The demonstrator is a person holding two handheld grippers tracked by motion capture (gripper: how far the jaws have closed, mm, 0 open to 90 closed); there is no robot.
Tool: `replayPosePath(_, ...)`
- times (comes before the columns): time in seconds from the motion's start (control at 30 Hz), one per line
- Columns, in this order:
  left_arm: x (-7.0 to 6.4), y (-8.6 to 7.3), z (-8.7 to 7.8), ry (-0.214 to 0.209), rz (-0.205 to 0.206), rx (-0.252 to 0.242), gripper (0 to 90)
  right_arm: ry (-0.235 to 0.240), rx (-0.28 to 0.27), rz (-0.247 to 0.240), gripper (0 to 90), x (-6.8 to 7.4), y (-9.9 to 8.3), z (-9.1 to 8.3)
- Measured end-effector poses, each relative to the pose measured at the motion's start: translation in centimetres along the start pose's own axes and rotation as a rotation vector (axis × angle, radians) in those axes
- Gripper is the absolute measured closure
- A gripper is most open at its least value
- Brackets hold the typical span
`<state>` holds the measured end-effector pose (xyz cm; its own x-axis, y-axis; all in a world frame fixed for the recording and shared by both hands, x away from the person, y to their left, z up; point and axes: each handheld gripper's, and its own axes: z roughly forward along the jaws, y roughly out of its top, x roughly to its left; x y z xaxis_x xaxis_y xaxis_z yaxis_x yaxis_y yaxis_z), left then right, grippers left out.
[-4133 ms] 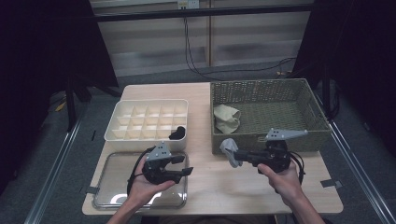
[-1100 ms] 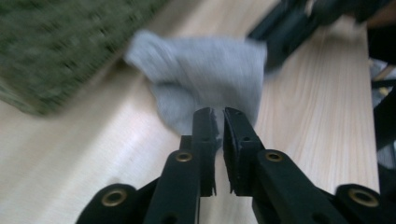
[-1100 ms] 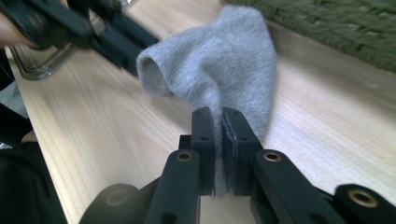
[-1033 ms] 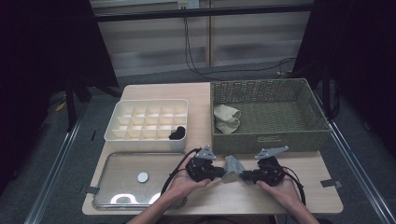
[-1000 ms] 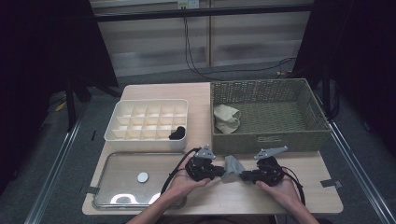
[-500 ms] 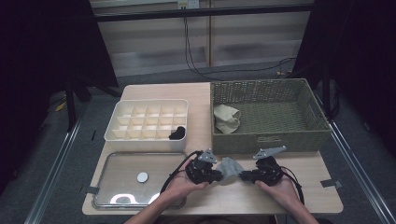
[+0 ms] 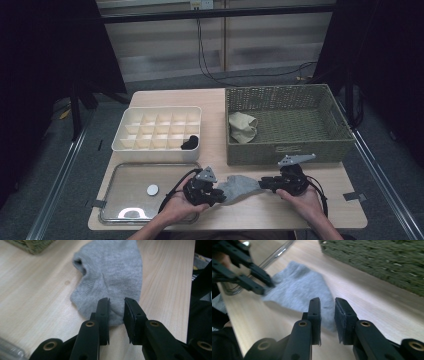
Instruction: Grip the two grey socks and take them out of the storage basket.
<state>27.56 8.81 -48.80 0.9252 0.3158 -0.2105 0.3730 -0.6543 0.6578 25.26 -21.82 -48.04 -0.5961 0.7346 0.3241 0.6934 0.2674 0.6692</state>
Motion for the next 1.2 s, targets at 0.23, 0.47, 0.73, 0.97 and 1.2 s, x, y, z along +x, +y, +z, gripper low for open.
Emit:
replayPosePath(0.23,1.0,-0.1,-0.1,0.006,-0.031,-0.039,75.5,-0.009,0.041,0.020,65.5,-0.5,0.6,1.9)
replayPosePath(0.47,1.1,-0.2,0.4,0.025,-0.027,-0.024,75.5,-0.014,0.066,0.014,83.2,-0.4,0.4,2.5)
replayPosePath(0.73,1.0,-0.2,0.5,0.030,-0.025,-0.025,75.0,-0.035,0.003,-0.047,85.3,0.9,1.9,0.9)
replayPosePath(0.97,1.0,-0.1,0.4,0.031,-0.016,-0.011,74.4,-0.001,-0.008,-0.108,86.0,2.4,2.6,1.5)
replayPosePath(1.2,0.9,0.0,0.5,0.030,-0.014,-0.015,74.0,0.047,0.050,-0.167,86.2,4.2,2.4,4.1)
